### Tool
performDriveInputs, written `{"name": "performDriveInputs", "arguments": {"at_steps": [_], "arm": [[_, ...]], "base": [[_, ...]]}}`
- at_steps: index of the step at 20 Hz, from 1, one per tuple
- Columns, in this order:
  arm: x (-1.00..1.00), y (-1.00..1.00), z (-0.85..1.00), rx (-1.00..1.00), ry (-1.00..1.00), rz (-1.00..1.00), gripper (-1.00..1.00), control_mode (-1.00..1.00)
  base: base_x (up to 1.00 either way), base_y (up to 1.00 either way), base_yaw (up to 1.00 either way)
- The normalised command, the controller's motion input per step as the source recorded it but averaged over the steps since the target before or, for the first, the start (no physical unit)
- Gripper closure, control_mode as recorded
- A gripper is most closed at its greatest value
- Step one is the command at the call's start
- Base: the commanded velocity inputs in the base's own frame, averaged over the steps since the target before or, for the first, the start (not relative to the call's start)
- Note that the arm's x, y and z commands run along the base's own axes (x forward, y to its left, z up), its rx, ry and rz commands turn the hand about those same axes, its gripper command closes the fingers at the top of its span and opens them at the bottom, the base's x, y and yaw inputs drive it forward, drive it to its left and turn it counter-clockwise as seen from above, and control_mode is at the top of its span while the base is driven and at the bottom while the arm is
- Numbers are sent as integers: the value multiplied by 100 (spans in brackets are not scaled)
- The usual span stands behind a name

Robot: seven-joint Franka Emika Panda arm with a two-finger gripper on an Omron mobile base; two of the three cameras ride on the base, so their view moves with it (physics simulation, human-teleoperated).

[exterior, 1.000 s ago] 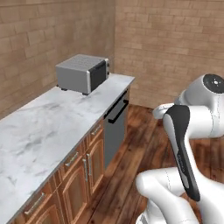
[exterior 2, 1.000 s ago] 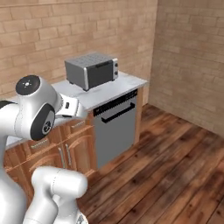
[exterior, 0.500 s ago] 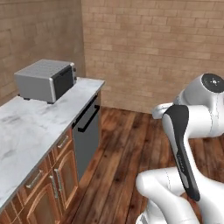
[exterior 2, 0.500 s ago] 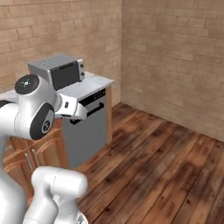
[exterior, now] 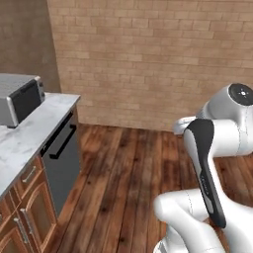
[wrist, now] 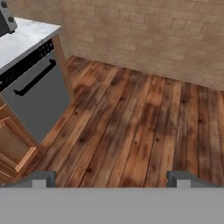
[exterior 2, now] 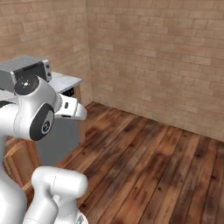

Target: Four empty soda cans are scattered around the kitchen. Gather all the cans and cluster them next to the stove for recycling.

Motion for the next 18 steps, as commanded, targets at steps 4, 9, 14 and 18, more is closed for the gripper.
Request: {"name": "performDriveInputs", "arguments": {"at_steps": [4,9,14,18], "arm": [[0,0,0,0,0,0,-100,100],[0,0,0,0,0,0,-100,100],[0,0,0,0,0,0,-100,100],[0,0,0,0,0,0,-100,100]], "base": [[47,-45,-22],[56,-45,-18],[56,-44,-18],[55,-45,-19]]}}
